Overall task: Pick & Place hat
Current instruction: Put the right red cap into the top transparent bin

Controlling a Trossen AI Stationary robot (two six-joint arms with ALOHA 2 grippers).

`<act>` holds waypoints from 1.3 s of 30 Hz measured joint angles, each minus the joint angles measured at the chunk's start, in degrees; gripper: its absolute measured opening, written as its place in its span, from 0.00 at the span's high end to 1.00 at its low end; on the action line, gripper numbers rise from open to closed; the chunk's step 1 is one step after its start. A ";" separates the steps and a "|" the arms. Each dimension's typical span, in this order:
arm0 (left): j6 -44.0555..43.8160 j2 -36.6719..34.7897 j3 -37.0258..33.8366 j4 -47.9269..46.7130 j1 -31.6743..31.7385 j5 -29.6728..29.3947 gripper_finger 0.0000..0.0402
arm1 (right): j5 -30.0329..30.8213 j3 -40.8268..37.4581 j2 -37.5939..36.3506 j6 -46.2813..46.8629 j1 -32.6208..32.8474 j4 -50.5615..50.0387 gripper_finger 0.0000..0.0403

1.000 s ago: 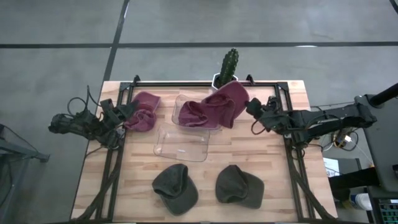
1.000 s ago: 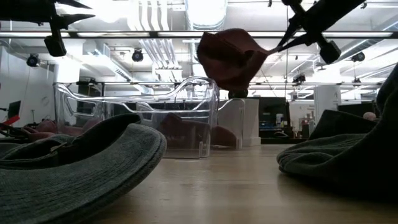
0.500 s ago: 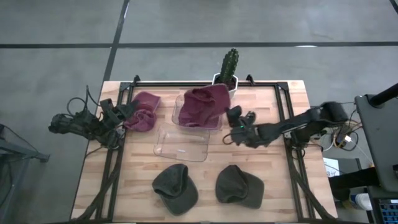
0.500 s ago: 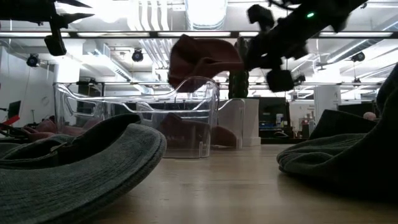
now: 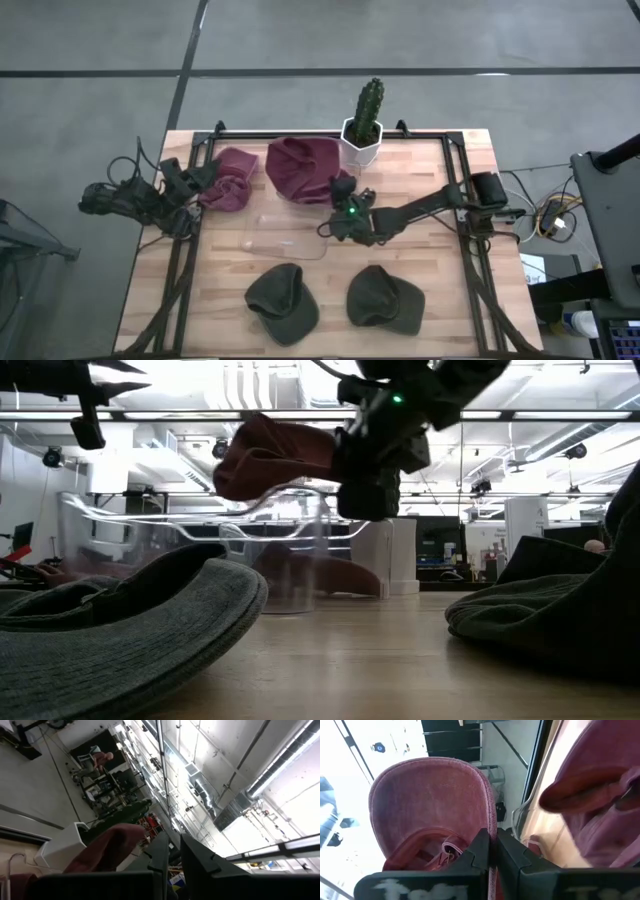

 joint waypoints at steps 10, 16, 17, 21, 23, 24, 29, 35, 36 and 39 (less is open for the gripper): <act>0.04 -0.03 0.07 0.04 0.00 -2.96 0.89 | -0.19 -2.09 -4.79 -0.03 0.26 -6.32 0.97; 0.09 -0.03 0.09 0.04 -0.01 -4.72 0.89 | -1.37 -5.59 -9.70 -0.23 0.96 -12.48 0.97; 0.07 -0.03 0.09 0.02 -0.02 -5.02 0.89 | -1.76 -5.80 -10.24 -0.35 0.99 -13.58 0.97; 0.09 -0.03 0.09 0.07 0.00 -5.72 0.89 | -3.14 -6.94 -11.88 -1.30 1.09 -14.61 0.97; 0.10 -0.03 0.09 0.08 0.00 -5.90 0.89 | -3.71 -7.48 -12.47 -1.62 1.07 -14.77 0.94; 0.11 -0.03 0.09 0.24 0.00 -6.15 0.89 | -3.68 -7.52 -12.67 -2.01 1.07 -14.72 0.92; 0.11 -0.03 0.09 0.48 0.00 -7.86 0.89 | -3.95 -8.21 -13.11 -1.14 1.07 -14.87 0.77; 0.13 -0.03 0.09 0.68 0.00 -8.31 0.89 | -3.98 -7.84 -13.61 -2.96 1.25 -14.71 0.61; 0.13 -0.03 0.09 0.70 0.00 -8.31 0.89 | -4.02 -7.74 -13.75 -4.21 1.35 -14.53 0.59; 0.14 -0.03 0.09 0.74 -0.02 -8.27 0.89 | -5.92 -7.54 -15.21 -10.88 1.66 -14.39 0.55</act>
